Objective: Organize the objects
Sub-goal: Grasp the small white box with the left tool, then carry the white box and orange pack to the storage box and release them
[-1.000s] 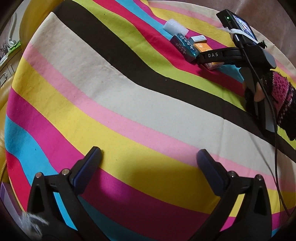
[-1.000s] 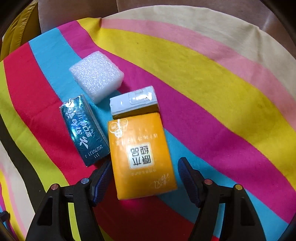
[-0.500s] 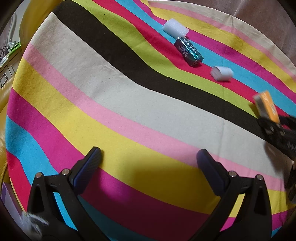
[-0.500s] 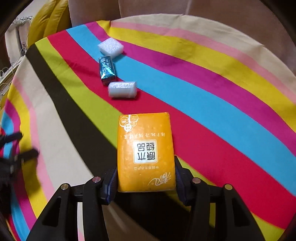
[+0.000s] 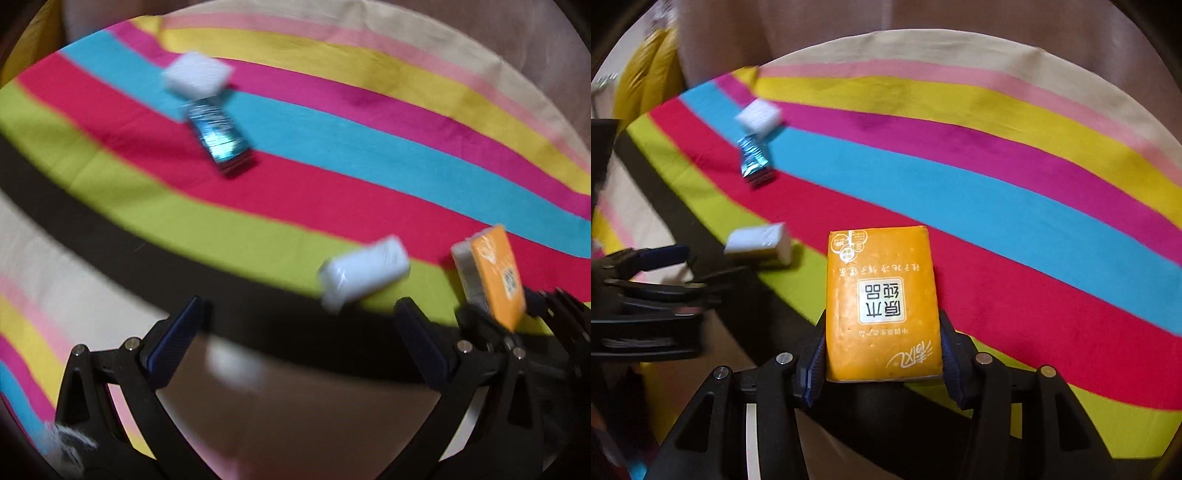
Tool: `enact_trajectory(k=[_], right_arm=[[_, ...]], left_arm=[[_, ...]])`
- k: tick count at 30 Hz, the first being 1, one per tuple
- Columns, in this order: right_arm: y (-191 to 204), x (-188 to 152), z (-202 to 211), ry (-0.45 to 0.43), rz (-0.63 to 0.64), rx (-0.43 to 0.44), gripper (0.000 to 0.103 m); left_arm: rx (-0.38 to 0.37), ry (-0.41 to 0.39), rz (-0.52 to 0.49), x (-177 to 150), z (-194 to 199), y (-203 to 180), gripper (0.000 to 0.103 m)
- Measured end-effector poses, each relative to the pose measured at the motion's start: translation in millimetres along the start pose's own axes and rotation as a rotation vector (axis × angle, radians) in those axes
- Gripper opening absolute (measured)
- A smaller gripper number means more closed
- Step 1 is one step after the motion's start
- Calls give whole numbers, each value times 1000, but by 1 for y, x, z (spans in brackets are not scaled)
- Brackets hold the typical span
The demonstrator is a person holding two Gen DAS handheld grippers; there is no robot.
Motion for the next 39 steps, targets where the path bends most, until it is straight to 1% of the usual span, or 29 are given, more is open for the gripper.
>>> enact_trajectory(k=[2,3,4,5,6,7,8,11,13,17,22,24,27,34,37,39], right_arm=[[1,0,-1,5,10,-13,52],[2,0,-2,7,14,-18,52],[1,0,-1,5,10,-14,52],[1,0,-1,4,6,-9,52],[0,0,-1,4,5,-7,52],[0,0,-2,5,7,-9,52],[1,1,-4,6,9,-12,52],[0,1,-3,6,8,-10,52],[-1,1,-3,6,9,-10,53],[-2,1,-3,8,11,-13,53],[-3,2,-3,9,15,-16,53],[-3,2,-3,9,15,-16,53],[-3,2,-3,9,16,-16,53],[-3,1,-1,5,17,-7,53],[5,-7,3,21,37,-16,52],[15,-16,10,25,18,21,52]], left_arm=[[31,7,-12,8,-8,-10,103],[21,3,-16,10,-8,-15,103],[22,-10,-28,11,-7,-19,95],[41,-37,-39,11,-3,-21,73],[16,-53,-41,10,2,-22,57],[9,-59,-50,8,6,-23,33],[-6,-55,-46,6,8,-21,29],[-35,-69,-27,-2,12,-10,29],[-65,-58,1,-4,14,-5,29],[-72,-53,67,-22,28,15,29],[-49,-56,88,-50,46,26,29],[-38,-49,89,-55,51,29,29],[-16,-37,86,-75,62,36,29],[25,-47,100,-115,101,58,29],[52,-58,95,-129,115,67,29],[62,-56,105,-139,121,75,29]])
Point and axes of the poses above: each gripper's, at about its wrist camera, not at the fingertips, and z roughly against the way its jaws point, y to its left, x to its top, the point moved 7 cm from there along -z, roughly the way its jaws point, and after that the axes turned 13 degrees about x, right-handed, at the moved point
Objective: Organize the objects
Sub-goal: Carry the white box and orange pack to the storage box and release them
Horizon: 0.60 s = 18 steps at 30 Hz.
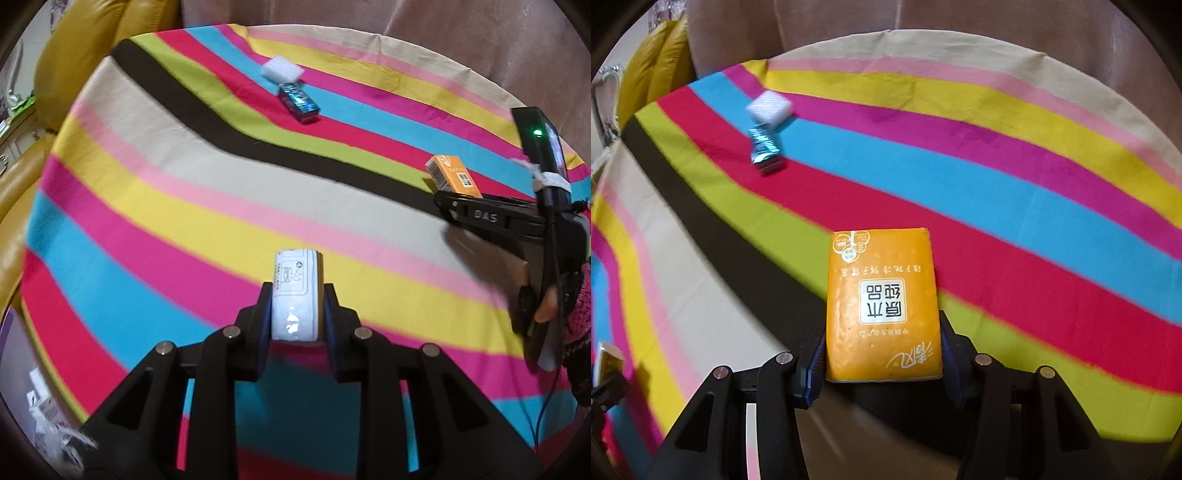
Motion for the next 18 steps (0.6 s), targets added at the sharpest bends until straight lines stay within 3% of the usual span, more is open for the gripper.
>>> enact_trajectory(k=[7,18], right_arm=[[59,-32,20,26,87,61,52],[136,-59,52,17,184,118,52]], left_arm=[[15,15,61,-26,12,35,29],[33,-22,91,-49,46,77,29]])
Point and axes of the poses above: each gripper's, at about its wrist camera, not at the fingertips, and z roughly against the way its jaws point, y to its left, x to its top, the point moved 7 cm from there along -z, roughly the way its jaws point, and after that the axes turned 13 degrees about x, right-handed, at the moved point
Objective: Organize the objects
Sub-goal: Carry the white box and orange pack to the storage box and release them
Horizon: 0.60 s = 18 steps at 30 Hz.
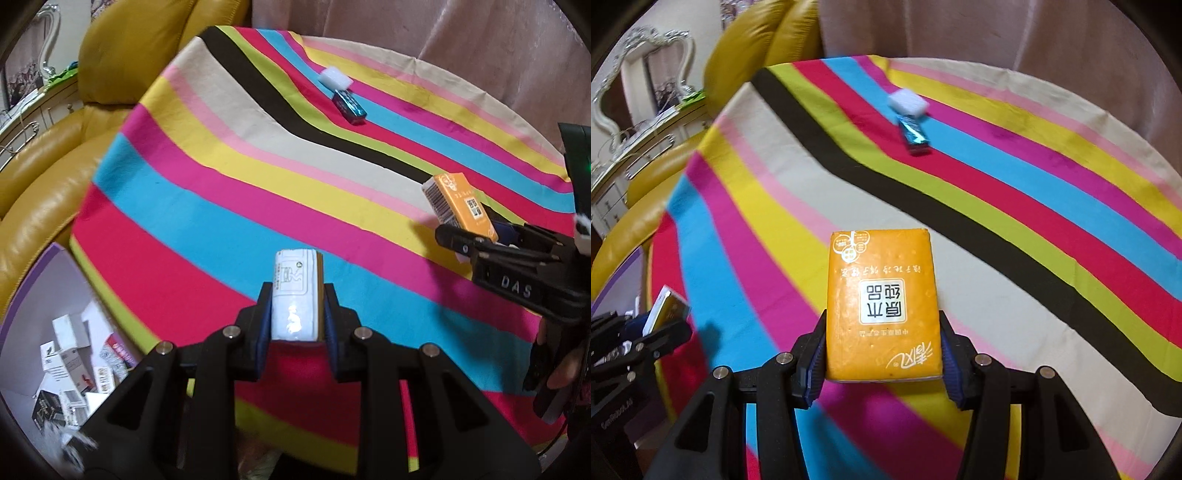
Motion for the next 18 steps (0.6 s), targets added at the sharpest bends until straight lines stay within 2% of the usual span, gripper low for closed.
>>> enact_trajectory(k=[12,18], right_arm=[[112,9,28,-27,210,30,52],[173,8,27,-19,345,76,52]], left_arm=[[75,-72,71,-22,42,75,29],[126,-52,145,-45,46,126,29]])
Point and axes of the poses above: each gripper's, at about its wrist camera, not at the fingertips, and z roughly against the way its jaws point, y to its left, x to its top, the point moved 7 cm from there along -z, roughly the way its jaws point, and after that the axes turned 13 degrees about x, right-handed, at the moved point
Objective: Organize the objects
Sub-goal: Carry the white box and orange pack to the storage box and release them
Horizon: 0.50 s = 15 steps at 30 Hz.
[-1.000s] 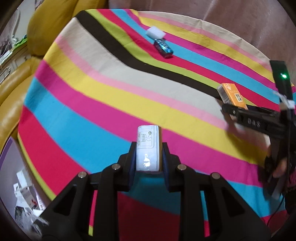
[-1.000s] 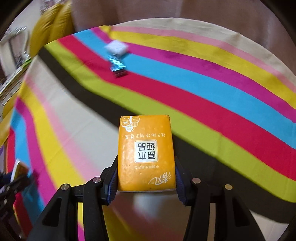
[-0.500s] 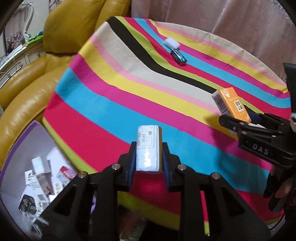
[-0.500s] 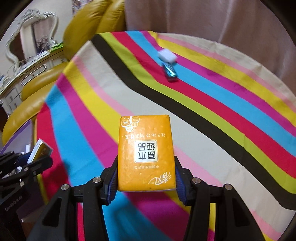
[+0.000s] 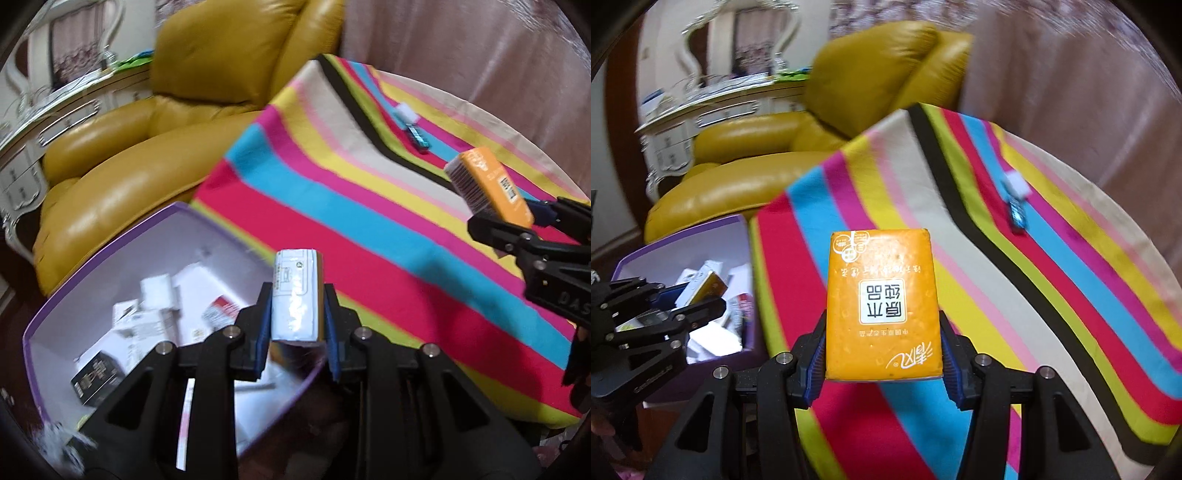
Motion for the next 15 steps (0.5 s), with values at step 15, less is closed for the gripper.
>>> enact_trajectory(k=[15], right_arm=[[128,11,-38,74,248,169,52]], left_arm=[[161,15,137,-50,13,111,29]])
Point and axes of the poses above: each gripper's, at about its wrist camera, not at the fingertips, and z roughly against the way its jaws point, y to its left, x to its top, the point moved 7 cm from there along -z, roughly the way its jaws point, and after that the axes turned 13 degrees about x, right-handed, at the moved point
